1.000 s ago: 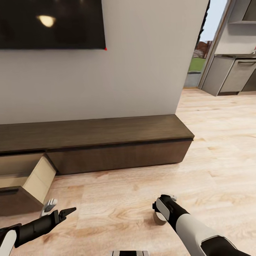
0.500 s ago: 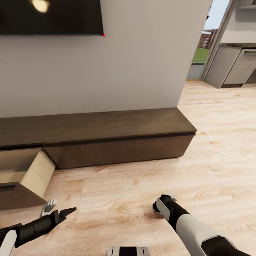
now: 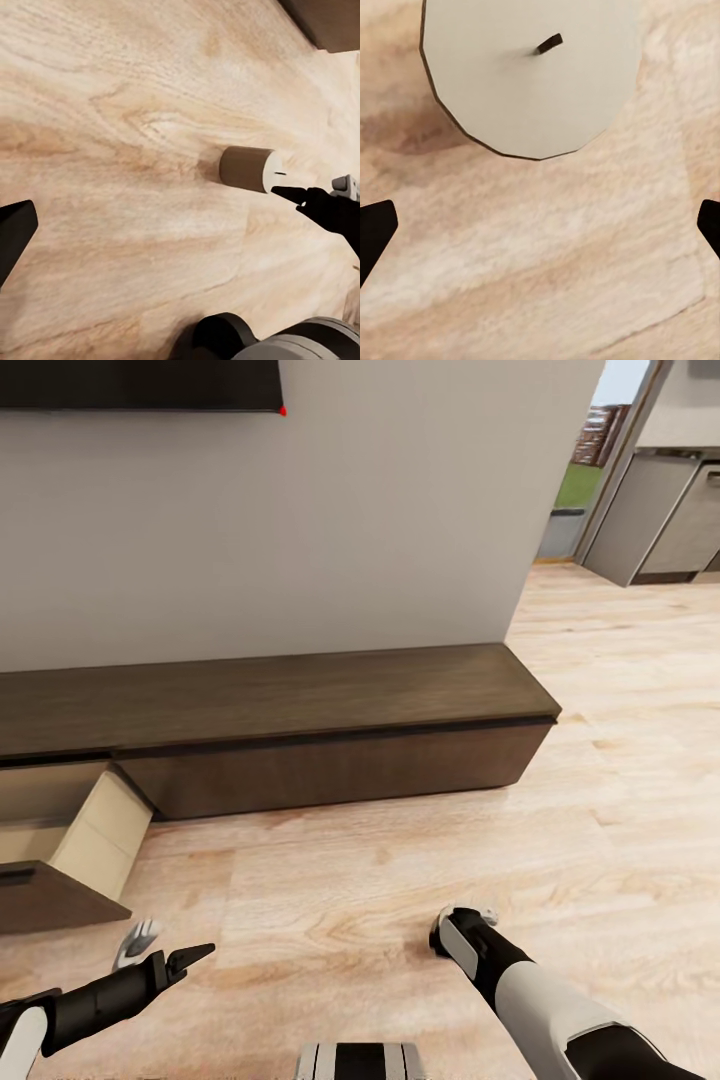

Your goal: Place each of the two pumpkins and all three candles from the living room inside a cabinet in the living room (use any cabinet), then make sure every cabinet is closed, and position the cauldron so it is next to a table in the living room.

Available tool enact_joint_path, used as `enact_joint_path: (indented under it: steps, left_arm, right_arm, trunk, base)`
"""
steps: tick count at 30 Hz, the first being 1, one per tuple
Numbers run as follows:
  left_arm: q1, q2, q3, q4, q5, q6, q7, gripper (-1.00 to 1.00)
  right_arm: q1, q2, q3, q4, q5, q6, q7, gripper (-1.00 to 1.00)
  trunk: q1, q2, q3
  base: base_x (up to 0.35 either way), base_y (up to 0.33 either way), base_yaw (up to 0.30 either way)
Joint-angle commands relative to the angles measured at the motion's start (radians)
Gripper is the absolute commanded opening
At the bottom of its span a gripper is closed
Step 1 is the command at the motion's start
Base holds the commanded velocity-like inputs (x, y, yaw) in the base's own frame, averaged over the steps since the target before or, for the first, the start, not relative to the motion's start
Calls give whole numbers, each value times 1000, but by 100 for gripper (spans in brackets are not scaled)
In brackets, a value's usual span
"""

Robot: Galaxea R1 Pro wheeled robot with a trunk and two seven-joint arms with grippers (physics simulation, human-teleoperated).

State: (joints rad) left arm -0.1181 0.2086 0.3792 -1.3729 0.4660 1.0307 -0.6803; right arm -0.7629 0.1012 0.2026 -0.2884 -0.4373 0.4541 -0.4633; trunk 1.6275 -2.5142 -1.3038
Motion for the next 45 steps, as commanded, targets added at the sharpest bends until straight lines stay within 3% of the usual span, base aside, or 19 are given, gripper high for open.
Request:
enact_joint_path:
  steps: [1, 13, 45]
  left_arm:
    - [0, 0, 1, 0, 0, 0, 0, 100]
    - [0, 0, 1, 0, 0, 0, -1, 100]
    - [0, 2, 0, 0, 1, 0, -2, 100]
  right_arm:
    - [0, 0, 0, 0, 0, 0, 0, 100]
    - [0, 0, 1, 0, 0, -4, 0, 100]
    - [-1, -2, 1, 0, 0, -21, 0, 100]
  trunk:
    - [0, 0, -4]
    - [6, -3, -50]
    - [6, -3, -50]
  base:
    - [0, 0, 0]
    - [0, 0, 0]
    - [100, -24, 0]
